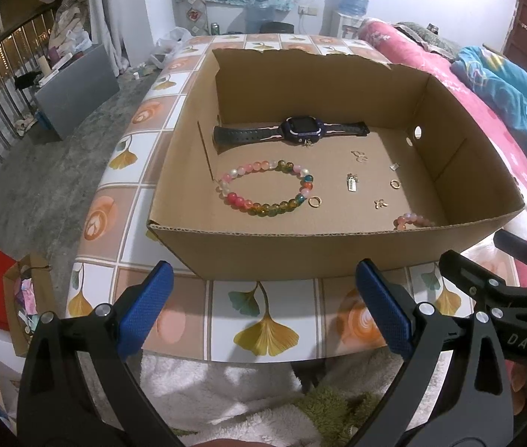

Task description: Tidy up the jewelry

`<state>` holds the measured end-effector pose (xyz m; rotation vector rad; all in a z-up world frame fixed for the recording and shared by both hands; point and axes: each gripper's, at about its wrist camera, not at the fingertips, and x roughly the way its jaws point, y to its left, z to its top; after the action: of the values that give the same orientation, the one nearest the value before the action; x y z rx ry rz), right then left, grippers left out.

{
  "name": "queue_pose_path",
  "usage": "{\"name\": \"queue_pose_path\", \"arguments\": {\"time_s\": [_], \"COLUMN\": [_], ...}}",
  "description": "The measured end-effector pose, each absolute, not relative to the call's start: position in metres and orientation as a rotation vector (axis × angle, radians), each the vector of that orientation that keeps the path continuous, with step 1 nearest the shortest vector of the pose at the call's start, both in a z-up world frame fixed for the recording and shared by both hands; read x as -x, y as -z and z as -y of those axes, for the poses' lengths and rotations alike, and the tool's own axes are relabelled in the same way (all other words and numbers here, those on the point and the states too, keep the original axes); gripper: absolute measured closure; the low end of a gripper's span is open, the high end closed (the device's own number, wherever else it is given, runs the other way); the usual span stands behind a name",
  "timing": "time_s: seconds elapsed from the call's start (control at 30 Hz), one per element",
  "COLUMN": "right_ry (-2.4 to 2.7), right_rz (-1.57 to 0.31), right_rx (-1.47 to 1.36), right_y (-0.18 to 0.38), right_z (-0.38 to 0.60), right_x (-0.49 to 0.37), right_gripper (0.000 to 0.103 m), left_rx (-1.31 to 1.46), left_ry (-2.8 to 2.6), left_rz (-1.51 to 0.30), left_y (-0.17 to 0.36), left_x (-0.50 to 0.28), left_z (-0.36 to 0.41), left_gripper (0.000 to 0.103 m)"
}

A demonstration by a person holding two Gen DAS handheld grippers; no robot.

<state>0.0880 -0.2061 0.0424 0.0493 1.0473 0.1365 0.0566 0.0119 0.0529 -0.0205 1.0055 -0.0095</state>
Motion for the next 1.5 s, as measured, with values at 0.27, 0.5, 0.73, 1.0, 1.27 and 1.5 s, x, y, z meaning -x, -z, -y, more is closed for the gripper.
{"name": "queue_pose_path", "arguments": {"time_s": [0.27,0.5,0.73,1.0,1.27,1.5], "right_ry": [-0.136,-0.130,-0.127,-0.126,-0.122,-0.123], "right_rz": [-1.045,-1.039,-1.040,-1.039,-1.040,-1.041], "right_rx": [-0.049,-0.045,-0.044,-0.041,-0.039,-0.040], "right_y": [-0.0432,-0.0464,-0.0470,-0.0472,-0.0472,-0.0470], "right_z": [0.2065,0.2054,0.2049,0.2048,0.2049,0.2051], "right_x": [-0.0877,-0.0864,-0.0862,-0.0857,-0.0856,-0.0856], "right_gripper": [0.007,0.007,0.007,0.007,0.007,0.007], "left_rx": [0.020,0.022,0.022,0.021,0.021,0.021], "left_ry": [0.010,0.011,0.012,0.010,0.010,0.012], "left_rz": [-1.005,-1.006,-1.005,-1.004,-1.005,-1.006], "left_y": [-0.0524,-0.0524,-0.0524,-0.0522,-0.0522,-0.0514], "left_x": [-0.0566,-0.0566,-0.0563,-0.0564,-0.0567,-0.0568], "left_z": [-0.0122,-0.0125,-0.0121,-0.0123,-0.0132,-0.0132], "left_gripper": [0.008,0.008,0.008,0.008,0.008,0.008]}}
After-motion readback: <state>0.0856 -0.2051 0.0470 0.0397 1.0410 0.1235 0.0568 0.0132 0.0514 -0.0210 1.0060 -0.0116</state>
